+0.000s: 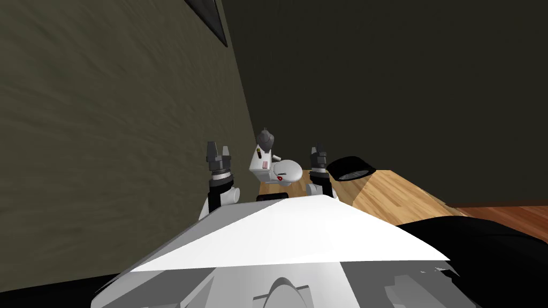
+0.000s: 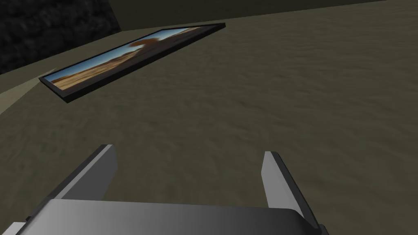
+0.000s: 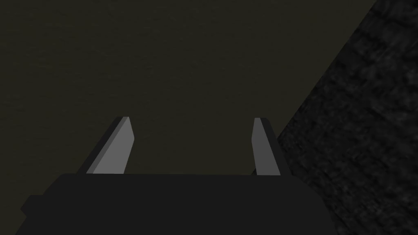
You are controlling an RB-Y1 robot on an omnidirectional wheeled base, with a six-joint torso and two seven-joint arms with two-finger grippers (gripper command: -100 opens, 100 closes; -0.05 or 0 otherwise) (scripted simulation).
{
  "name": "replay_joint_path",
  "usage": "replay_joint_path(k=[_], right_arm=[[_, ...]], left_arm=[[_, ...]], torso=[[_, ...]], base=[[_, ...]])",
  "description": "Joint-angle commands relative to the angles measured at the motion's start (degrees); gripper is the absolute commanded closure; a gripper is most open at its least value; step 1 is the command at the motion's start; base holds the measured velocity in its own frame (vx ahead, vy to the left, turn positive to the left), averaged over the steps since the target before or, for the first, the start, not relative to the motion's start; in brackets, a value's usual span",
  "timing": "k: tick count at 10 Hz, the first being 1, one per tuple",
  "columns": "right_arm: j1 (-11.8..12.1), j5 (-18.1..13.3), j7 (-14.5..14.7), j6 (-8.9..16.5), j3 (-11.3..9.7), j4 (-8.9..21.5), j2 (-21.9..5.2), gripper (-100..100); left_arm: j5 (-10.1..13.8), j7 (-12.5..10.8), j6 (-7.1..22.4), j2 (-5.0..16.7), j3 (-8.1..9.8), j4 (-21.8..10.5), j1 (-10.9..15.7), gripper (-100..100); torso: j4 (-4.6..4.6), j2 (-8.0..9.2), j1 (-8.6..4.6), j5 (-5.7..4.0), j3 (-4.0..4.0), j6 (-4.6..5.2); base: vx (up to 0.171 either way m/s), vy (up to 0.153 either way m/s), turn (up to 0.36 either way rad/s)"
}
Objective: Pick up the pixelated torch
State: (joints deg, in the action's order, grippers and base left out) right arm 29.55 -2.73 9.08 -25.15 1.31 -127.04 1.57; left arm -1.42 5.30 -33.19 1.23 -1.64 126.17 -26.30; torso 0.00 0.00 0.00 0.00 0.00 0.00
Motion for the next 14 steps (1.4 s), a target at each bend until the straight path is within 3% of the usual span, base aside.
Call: replay_joint_path(k=[1,5,7,14], right_arm=[[0.0,0.0,0.0,0.0,0.0,0.0,0.0,0],[-0.02,0.0,0.0,0.0,-0.02,0.0,0.02,0],[-0.01,0.0,0.0,0.0,-0.02,0.0,0.02,0],[-0.01,0.0,0.0,0.0,-0.01,0.0,0.01,0]], left_arm=[[-0.33,0.83,0.04,2.38,-0.21,-0.83,0.1,-100],[-1.86,4.47,0.3,6.08,-0.1,-4.56,0.38,-100],[-3.18,7.4,0.67,6.84,0.2,-7.78,0.65,-100],[-6.51,14.17,2.13,8.02,1.13,-15.87,1.31,-100]], torso=[[0.0,0.0,0.0,0.0,0.0,0.0],[0.07,0.34,-0.65,-0.14,0.19,0.02],[0.07,0.31,-0.61,-0.14,0.18,0.01],[0.04,0.17,-0.39,-0.09,0.1,0.0]], base=[[-0.016,-0.104,-0.041],[-0.079,-0.163,-0.022],[-0.079,-0.168,-0.03],[-0.056,-0.111,-0.022]])
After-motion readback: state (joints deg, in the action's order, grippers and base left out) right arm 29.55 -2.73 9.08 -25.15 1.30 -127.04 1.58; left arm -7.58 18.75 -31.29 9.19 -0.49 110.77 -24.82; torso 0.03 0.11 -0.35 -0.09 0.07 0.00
